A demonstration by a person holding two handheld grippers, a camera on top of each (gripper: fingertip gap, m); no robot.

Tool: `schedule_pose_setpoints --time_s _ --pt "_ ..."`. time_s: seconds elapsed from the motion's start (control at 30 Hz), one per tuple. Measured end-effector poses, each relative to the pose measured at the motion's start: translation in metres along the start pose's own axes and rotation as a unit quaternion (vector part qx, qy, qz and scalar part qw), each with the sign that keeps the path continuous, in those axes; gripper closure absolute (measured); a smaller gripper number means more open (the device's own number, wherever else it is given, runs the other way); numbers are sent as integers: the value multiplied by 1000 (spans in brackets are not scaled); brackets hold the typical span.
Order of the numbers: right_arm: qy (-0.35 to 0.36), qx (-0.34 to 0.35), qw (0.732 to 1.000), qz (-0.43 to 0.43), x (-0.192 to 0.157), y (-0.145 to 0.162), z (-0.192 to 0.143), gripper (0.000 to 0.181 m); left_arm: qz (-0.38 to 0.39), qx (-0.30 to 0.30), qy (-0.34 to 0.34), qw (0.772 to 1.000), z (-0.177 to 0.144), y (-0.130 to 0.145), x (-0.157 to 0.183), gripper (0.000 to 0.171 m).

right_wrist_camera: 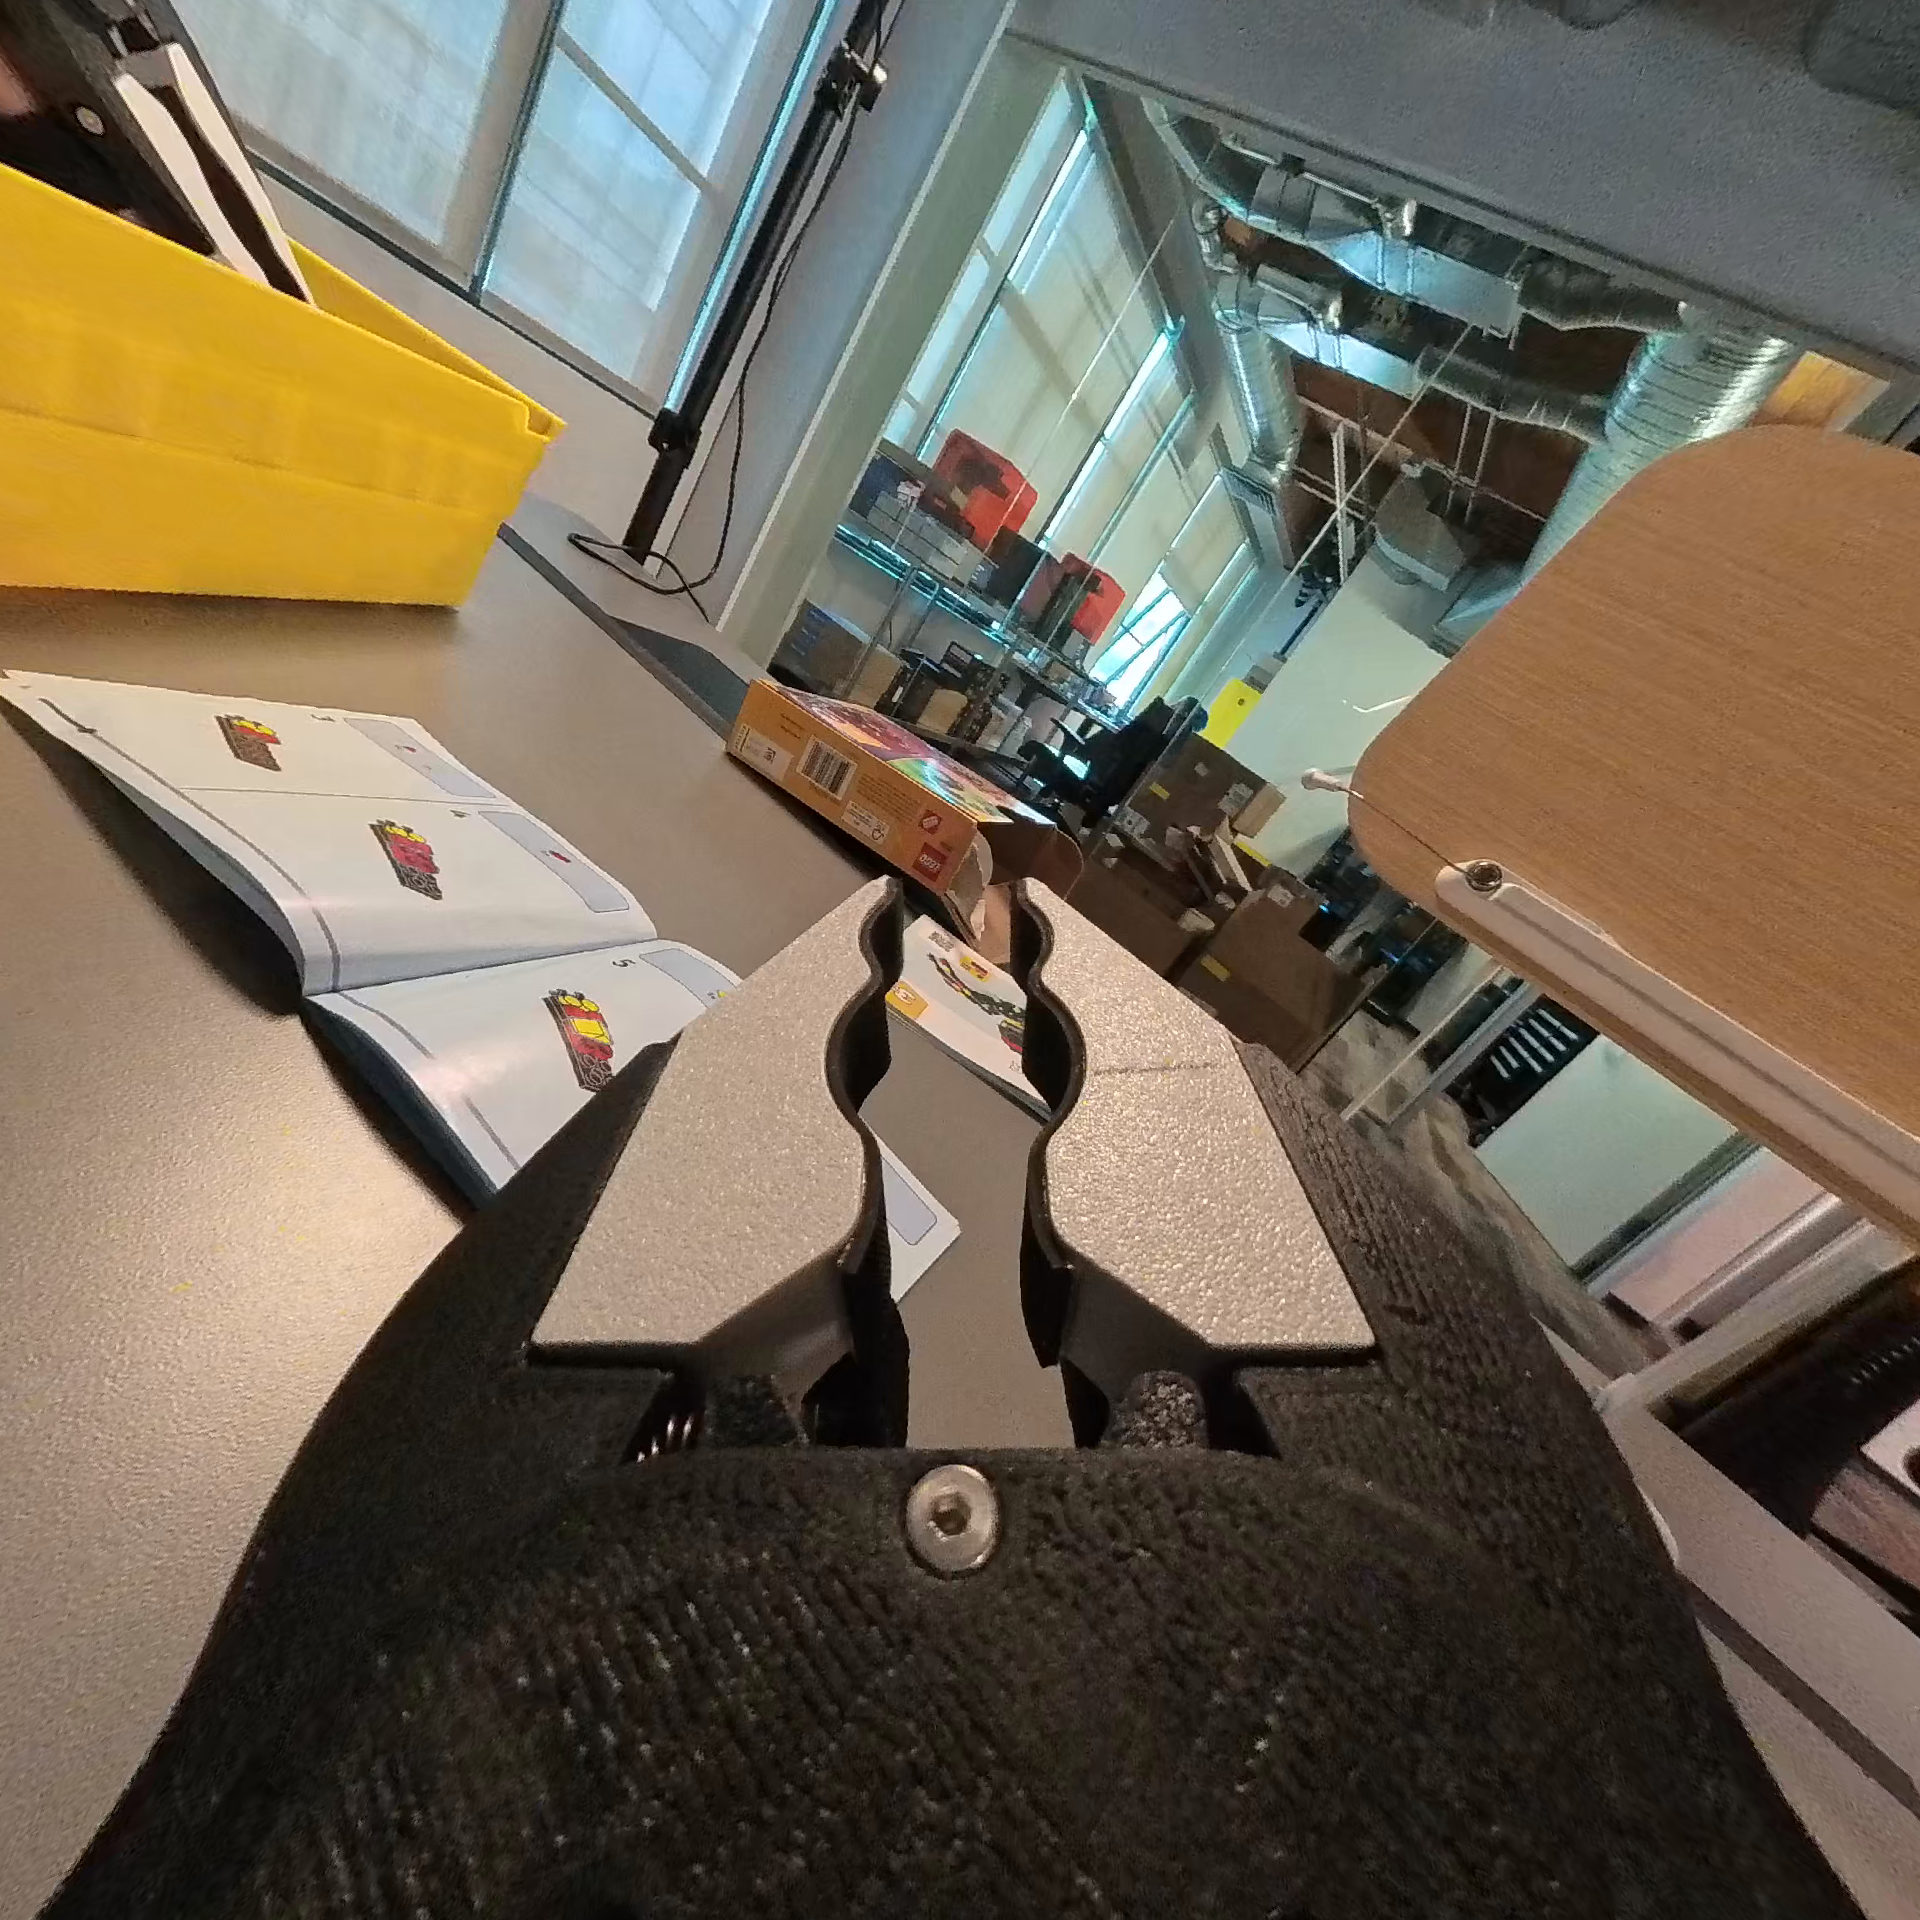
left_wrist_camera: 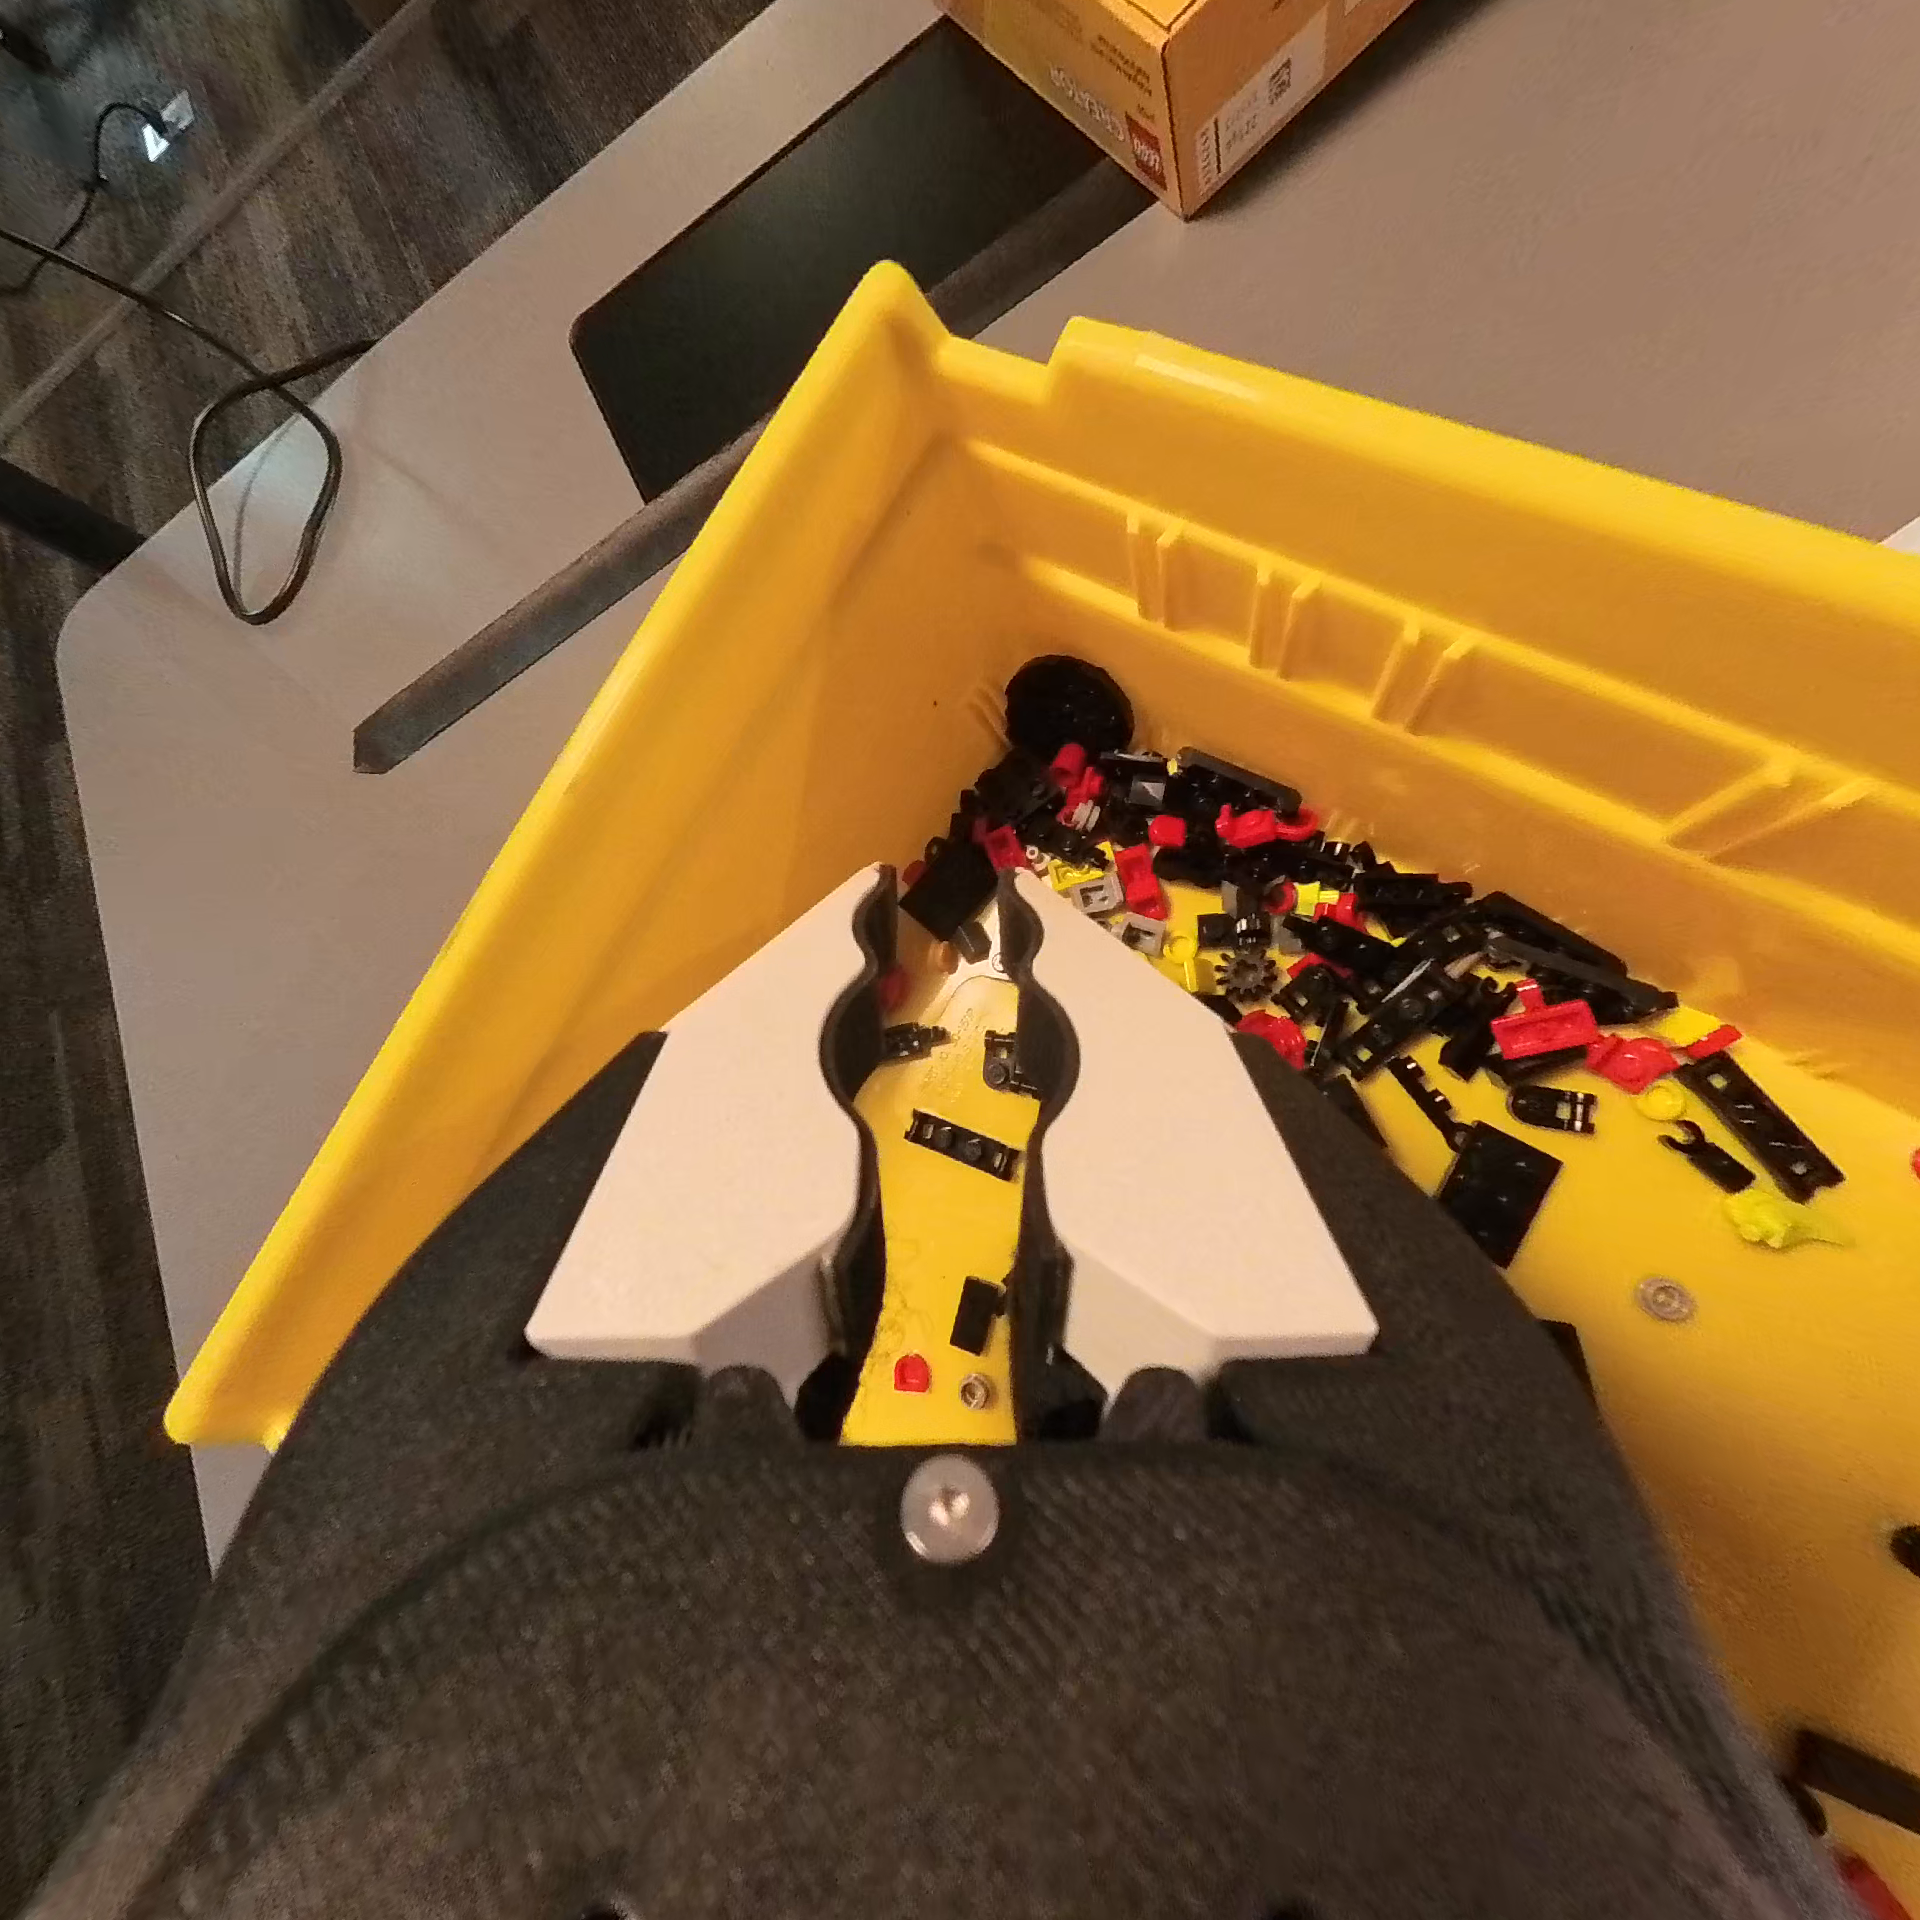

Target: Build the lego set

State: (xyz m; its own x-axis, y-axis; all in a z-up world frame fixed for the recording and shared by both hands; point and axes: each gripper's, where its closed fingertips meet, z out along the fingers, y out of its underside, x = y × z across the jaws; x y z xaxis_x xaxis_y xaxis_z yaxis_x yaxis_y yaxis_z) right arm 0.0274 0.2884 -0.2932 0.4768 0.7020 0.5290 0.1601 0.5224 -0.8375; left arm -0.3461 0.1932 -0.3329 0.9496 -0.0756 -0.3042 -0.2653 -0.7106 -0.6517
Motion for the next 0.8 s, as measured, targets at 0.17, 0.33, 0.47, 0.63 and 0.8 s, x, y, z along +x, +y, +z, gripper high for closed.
schedule_pose_setpoints --time_s 0.17,0.33,0.47,0.63,0.8 --pt "6 -3 1000 6 3 0 -1 163 1 -3 -2 1000 0 3 -2 153" --pt "7 0 1000 10 4 -2 -2 163 -2 -16 -5 1000 1 13 -5 153" --pt "10 0 1000 13 5 -2 -2 163 16 -44 -10 999 5 29 -6 153" --pt "14 0 1000 15 7 -2 -2 163 53 -43 -15 998 3 21 4 153" --pt "14 0 1000 14 7 -2 -3 163 0 -9 3 1000 -2 -6 5 152"
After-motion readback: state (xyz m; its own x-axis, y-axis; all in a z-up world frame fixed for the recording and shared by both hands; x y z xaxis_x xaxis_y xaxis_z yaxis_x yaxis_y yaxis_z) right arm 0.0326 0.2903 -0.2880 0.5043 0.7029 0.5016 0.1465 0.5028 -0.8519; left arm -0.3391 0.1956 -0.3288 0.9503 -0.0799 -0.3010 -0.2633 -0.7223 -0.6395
